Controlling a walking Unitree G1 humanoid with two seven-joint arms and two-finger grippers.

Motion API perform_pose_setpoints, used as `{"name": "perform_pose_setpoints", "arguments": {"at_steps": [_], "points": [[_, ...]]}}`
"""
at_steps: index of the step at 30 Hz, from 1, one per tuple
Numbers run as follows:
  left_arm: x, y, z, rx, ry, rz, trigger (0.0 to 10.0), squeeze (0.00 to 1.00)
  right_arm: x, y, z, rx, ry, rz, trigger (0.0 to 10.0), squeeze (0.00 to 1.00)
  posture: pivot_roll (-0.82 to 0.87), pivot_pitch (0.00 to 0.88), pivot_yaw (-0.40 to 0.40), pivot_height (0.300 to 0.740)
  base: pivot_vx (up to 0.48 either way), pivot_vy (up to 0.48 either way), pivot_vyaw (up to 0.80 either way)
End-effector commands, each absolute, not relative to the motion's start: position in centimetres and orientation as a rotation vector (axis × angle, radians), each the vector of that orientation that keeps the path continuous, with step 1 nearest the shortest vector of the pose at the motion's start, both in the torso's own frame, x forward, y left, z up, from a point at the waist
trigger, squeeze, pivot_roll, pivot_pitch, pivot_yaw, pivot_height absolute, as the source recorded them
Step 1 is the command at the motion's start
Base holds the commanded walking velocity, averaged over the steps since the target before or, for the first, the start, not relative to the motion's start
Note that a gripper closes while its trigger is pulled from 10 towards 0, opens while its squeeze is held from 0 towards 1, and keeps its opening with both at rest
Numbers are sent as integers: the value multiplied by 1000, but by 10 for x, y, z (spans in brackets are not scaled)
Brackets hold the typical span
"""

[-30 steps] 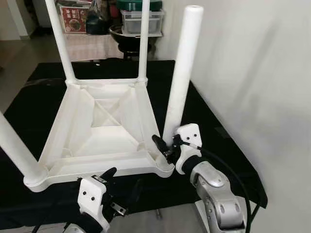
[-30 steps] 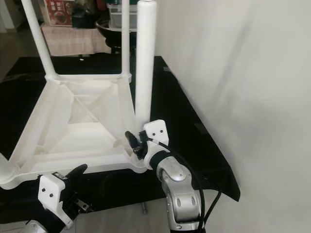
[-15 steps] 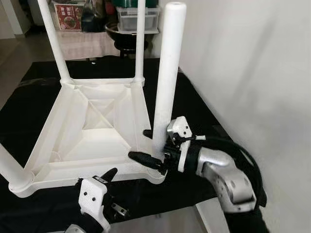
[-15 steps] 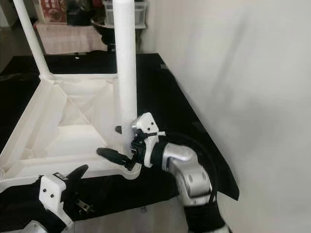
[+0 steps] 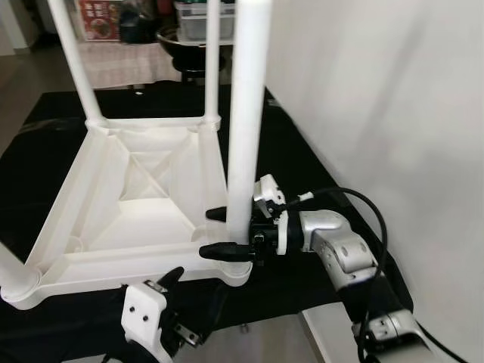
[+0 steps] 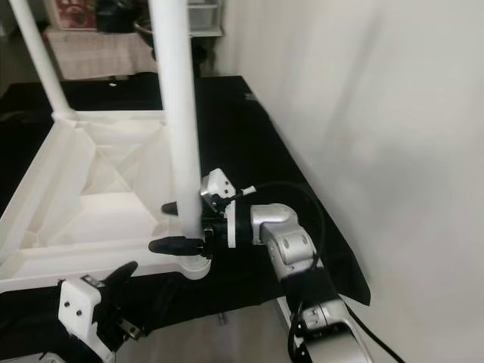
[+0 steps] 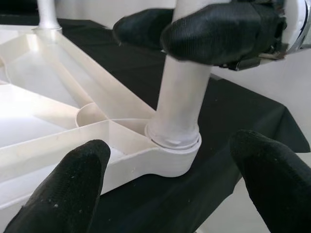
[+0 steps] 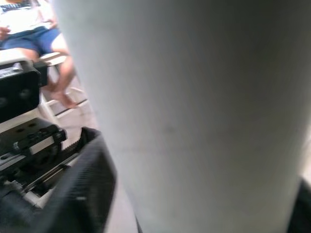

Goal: Building children table

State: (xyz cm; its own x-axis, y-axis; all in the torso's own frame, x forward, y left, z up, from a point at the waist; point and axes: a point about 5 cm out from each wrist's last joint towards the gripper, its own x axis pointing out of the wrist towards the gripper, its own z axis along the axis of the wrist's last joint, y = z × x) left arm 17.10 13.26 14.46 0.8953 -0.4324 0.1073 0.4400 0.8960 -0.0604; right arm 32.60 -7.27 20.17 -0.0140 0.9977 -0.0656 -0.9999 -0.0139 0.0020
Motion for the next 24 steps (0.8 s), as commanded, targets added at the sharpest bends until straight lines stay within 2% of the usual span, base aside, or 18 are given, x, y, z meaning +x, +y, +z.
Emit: {"name": "perform_pose_setpoints", "arguments": {"at_steps": [1,7,13,14,15,16,17,18,19,20,21,22,23,24], "points": [[168,131,144,-88,-79,-461,10000,0,322,-65,200,-46,49,1660,0,0,79,176,-80,740,0,0,0],[168,131,144,-88,-76,-461,10000,0,327,-69,203,-55,15,1633,0,0,73,175,-72,740,0,0,0],[170,132,143,-87,-71,-464,10000,0,327,-85,212,-111,-46,1532,0,0,54,156,-68,740,0,0,0],[170,132,143,-88,-71,-463,10000,0,326,-90,214,-118,-63,1477,0,0,54,156,-68,740,0,0,0],[171,132,143,-88,-72,-462,10000,0,323,-100,215,-99,-54,1312,0,0,52,153,-75,740,0,0,0],[171,132,143,-88,-72,-462,10000,0,322,-103,214,-90,-47,1259,0,0,52,153,-75,740,0,0,0],[171,133,143,-87,-73,-462,10000,0,320,-103,209,-68,-37,1097,0,0,54,149,-82,740,0,0,0],[171,133,143,-87,-73,-462,10000,0,320,-103,209,-68,-37,1097,0,0,54,149,-82,740,0,0,0],[171,133,143,-86,-73,-462,10000,0,318,-104,205,-54,-32,983,0,0,53,148,-81,740,0,0,0],[171,133,143,-86,-73,-462,10000,0,318,-104,205,-54,-32,983,0,0,53,148,-81,740,0,0,0],[173,134,143,-84,-74,-462,10000,0,307,-102,185,-36,1,706,0,0,37,149,-68,740,0,0,0],[174,135,143,-82,-75,-462,10000,0,295,-101,171,-26,24,529,0,0,37,145,-56,740,0,0,0],[174,135,143,-82,-75,-462,10000,0,295,-101,171,-26,24,529,0,0,37,145,-56,740,0,0,0],[176,136,142,-80,-76,-464,10000,0,284,-96,161,-22,40,449,0,0,39,142,-56,740,0,0,0]]}}
